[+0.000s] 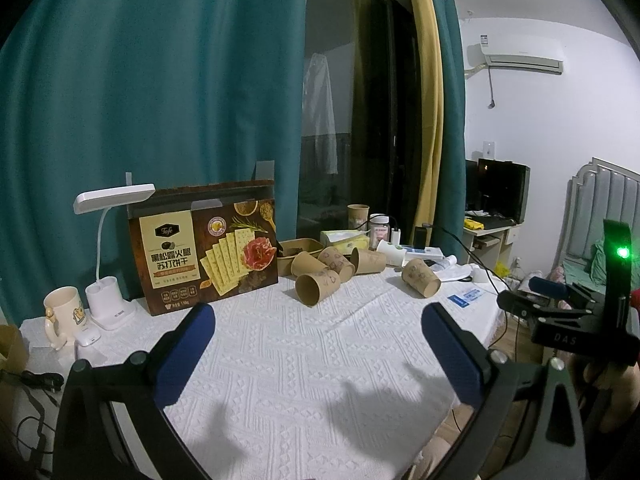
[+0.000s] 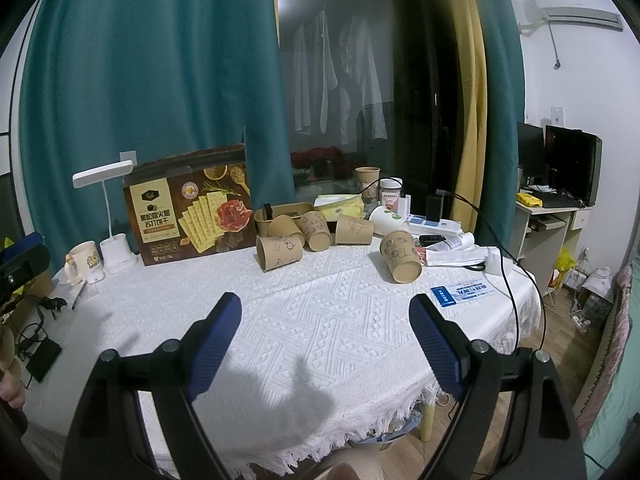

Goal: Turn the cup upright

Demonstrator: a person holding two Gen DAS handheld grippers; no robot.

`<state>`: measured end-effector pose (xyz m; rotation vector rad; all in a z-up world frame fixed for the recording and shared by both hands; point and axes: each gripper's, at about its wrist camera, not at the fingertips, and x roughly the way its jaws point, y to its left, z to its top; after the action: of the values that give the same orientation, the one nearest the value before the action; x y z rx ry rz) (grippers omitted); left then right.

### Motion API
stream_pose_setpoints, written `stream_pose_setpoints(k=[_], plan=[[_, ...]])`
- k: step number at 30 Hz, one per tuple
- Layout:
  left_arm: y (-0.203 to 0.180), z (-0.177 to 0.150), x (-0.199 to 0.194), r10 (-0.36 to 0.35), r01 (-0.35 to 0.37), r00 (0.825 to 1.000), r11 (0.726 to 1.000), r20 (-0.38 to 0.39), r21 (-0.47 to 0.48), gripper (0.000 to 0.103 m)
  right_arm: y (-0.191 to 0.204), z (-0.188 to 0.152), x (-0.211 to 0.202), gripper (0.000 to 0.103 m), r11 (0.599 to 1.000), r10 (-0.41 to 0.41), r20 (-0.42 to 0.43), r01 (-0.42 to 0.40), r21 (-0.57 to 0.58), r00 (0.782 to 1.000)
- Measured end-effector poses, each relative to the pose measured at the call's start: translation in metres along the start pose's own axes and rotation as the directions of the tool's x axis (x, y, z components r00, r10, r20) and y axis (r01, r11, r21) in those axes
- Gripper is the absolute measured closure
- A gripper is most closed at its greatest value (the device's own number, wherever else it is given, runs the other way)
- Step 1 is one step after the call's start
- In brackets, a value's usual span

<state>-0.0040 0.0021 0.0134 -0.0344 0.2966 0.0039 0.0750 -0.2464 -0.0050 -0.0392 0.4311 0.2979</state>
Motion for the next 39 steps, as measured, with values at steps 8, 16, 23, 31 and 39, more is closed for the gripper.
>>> stream_pose_setpoints(k=[8,16,23,31,39], plan=[[0.001,0.002,-0.001,0.000,0.000,1.000,1.000,0.001,0.001,0.000,-0.001,0.000,0.000,0.019,1.000,0.001,0.000,-0.001,0.001,1.000],[0.000,0.001,-0.001,-0.001,0.001,1.000,1.000,0.001,0.000,0.000,-0.001,0.000,0.000,0.019,1.000,0.002,0.001,-0.002,0.003,1.000],[0.000,0.007,0.001,-0.004,0.004,1.000,1.000,0.000,0.000,0.000,0.001,0.002,0.002,0.019,1.000,0.001,0.002,-0.001,0.004,1.000],[0.003,0.010,0.023,-0.048,0.048,0.998,0.999,-0.030,-0.023,0.000,-0.002,0.008,0.020,0.019,1.000,0.005,-0.021,-0.005,0.019,1.000],[0.009,0.010,0.127,-0.042,0.061,0.973,0.995,-0.225,0.081,0.000,-0.032,0.011,0.115,0.019,0.999,-0.002,-0.152,0.009,0.047,0.988]])
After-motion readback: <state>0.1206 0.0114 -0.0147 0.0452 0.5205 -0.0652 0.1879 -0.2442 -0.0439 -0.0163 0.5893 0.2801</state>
